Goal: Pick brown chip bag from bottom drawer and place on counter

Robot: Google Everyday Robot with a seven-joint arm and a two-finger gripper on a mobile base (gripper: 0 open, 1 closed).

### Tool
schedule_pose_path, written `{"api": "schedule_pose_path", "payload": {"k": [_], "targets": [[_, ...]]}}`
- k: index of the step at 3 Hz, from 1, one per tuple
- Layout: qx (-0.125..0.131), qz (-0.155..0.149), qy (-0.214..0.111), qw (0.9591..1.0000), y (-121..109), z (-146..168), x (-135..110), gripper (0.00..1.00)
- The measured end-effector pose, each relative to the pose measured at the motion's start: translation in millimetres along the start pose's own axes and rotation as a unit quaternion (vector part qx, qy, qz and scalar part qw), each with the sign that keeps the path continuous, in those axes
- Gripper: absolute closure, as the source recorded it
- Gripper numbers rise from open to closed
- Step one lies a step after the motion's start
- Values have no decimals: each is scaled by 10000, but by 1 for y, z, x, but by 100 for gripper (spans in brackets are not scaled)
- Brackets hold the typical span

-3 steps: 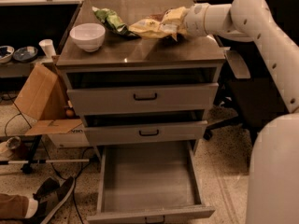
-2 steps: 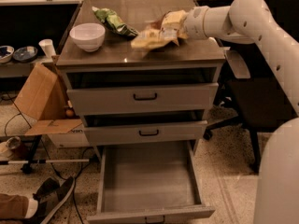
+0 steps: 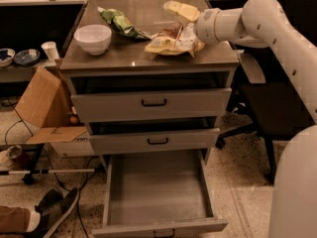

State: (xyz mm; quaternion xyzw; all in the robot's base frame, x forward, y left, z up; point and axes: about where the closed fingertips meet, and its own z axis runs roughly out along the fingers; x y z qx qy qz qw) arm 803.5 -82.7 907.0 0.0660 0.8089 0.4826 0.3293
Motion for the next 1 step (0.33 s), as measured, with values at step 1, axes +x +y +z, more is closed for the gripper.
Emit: {"api": "schedule_pose_path", "payload": {"k": [1], "targets": [[0, 0, 0, 10000, 0, 0, 0, 0]]}}
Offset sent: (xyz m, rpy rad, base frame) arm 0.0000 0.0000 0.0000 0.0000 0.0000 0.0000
